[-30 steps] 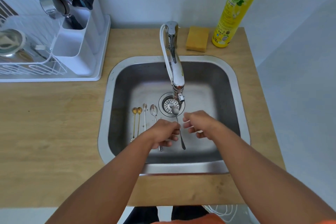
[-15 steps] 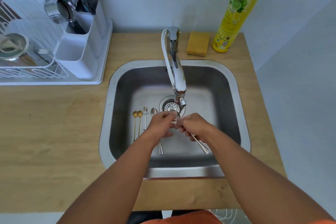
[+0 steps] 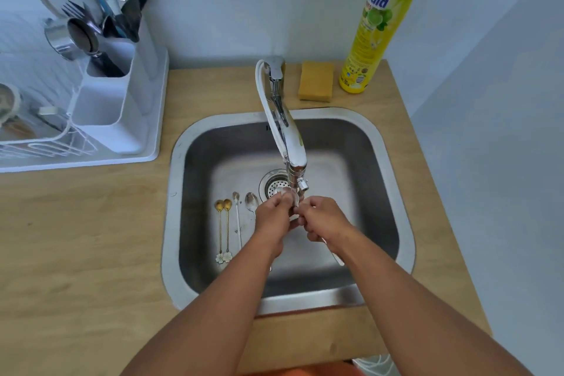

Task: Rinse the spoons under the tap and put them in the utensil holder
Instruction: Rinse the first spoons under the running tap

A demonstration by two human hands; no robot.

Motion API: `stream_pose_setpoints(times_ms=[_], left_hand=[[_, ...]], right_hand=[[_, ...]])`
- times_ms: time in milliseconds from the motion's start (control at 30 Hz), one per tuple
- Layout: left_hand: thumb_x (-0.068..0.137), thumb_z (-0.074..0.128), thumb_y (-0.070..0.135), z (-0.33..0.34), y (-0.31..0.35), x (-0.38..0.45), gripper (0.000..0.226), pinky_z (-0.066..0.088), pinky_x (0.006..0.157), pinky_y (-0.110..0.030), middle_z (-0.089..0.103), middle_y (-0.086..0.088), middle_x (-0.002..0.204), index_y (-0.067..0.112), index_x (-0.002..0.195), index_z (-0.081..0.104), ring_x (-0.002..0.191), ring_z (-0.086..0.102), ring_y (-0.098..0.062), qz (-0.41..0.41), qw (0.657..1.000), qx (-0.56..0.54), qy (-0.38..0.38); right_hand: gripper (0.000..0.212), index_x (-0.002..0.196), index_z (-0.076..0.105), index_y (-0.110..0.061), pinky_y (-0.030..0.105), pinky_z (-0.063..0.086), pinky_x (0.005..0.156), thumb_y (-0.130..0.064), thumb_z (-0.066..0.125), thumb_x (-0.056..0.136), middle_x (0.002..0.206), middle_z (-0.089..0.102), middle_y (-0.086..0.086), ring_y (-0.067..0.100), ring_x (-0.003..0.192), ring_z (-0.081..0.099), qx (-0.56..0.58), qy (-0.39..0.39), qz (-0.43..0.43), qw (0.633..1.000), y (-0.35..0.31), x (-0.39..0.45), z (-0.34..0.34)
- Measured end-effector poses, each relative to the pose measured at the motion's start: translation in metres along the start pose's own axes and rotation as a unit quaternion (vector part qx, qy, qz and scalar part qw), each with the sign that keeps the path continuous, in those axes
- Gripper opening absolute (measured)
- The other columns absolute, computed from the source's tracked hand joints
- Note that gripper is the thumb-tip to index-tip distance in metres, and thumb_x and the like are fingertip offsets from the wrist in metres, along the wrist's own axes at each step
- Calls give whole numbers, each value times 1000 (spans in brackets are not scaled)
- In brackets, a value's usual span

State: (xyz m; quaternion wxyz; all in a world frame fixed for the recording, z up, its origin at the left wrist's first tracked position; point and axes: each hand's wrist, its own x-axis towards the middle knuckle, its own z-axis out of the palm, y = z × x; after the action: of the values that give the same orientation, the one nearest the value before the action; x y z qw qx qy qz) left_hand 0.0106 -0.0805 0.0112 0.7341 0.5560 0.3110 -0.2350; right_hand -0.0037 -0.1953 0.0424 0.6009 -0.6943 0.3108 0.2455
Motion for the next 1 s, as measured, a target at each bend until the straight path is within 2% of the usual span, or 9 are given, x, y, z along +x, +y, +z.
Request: stream_pose_setpoints(times_ms=[167, 267, 367, 433, 567, 667, 767, 933, 1000], left_hand=[[97, 73, 31, 11, 0, 1, 23, 66, 70, -45, 81, -5, 83, 10, 90, 79, 74, 76, -19, 4, 998, 2, 69], [101, 65, 42, 23, -3, -3, 34, 66, 70, -38, 81, 1, 81, 16, 85, 80, 76, 78, -17, 10, 994, 10, 109], [108, 52, 37, 25, -8, -11, 40, 65, 76, -39, 82, -6, 92, 14, 92, 80, 86, 78, -22, 15, 995, -14, 98], [108, 51, 26, 23, -10, -17, 35, 65, 80, -44, 80, -10, 95, 12, 93, 78, 90, 75, -27, 37, 996, -11, 80], [96, 72, 18, 13, -6, -22, 8, 61, 87, -50, 81, -8, 93, 12, 98, 76, 95, 76, -31, 80, 991, 63, 92], [89, 81, 34, 8, 2, -23, 22, 61, 84, -48, 81, -6, 89, 13, 93, 78, 90, 77, -27, 79, 984, 98, 129], [98, 69, 40, 9, 8, -24, 28, 64, 77, -42, 81, -5, 87, 14, 95, 80, 85, 78, -21, 57, 984, 84, 149], [109, 49, 33, 6, 2, -29, 33, 61, 89, -44, 81, -10, 104, 13, 111, 75, 99, 75, -23, -6, 997, -56, 51], [110, 47, 32, 2, 1, -31, 35, 60, 92, -46, 80, -10, 107, 14, 109, 77, 99, 73, -22, -32, 994, -105, 4]], right_hand=[[20, 76, 67, -14, 30, 40, 49, -18, 64, 95, 67, 68, 8, 21, 55, 49, -12, -36, -29, 999, 6, 4, -7], [21, 76, 71, -15, 33, 51, 57, -16, 64, 96, 70, 72, 13, 23, 57, 57, -2, -60, -26, 998, 4, 9, -15], [19, 82, 74, -17, 37, 60, 64, -20, 62, 97, 83, 79, 13, 19, 62, 68, -46, -87, -22, 995, 2, 13, -28], [16, 88, 73, -21, 34, 59, 64, -28, 62, 98, 84, 81, 4, 13, 63, 72, -102, -107, -25, 989, 1, 14, -36], [14, 92, 73, -21, 29, 48, 63, -31, 64, 96, 83, 81, 0, 14, 62, 74, -150, -133, -39, 979, -5, 15, -41], [12, 92, 74, -22, 27, 46, 59, -30, 65, 94, 84, 80, -1, 17, 63, 77, -180, -135, -53, 973, -9, 13, -39], [9, 91, 74, -22, 28, 45, 57, -27, 66, 92, 91, 77, 1, 21, 63, 77, -178, -122, -64, 974, -10, 13, -36], [8, 94, 73, -23, 28, 47, 57, -23, 65, 91, 94, 77, 4, 21, 65, 78, -150, -109, -57, 981, -8, 11, -37], [8, 99, 71, -23, 29, 48, 59, -24, 65, 94, 91, 77, 5, 19, 63, 76, -130, -110, -51, 984, -7, 7, -38]])
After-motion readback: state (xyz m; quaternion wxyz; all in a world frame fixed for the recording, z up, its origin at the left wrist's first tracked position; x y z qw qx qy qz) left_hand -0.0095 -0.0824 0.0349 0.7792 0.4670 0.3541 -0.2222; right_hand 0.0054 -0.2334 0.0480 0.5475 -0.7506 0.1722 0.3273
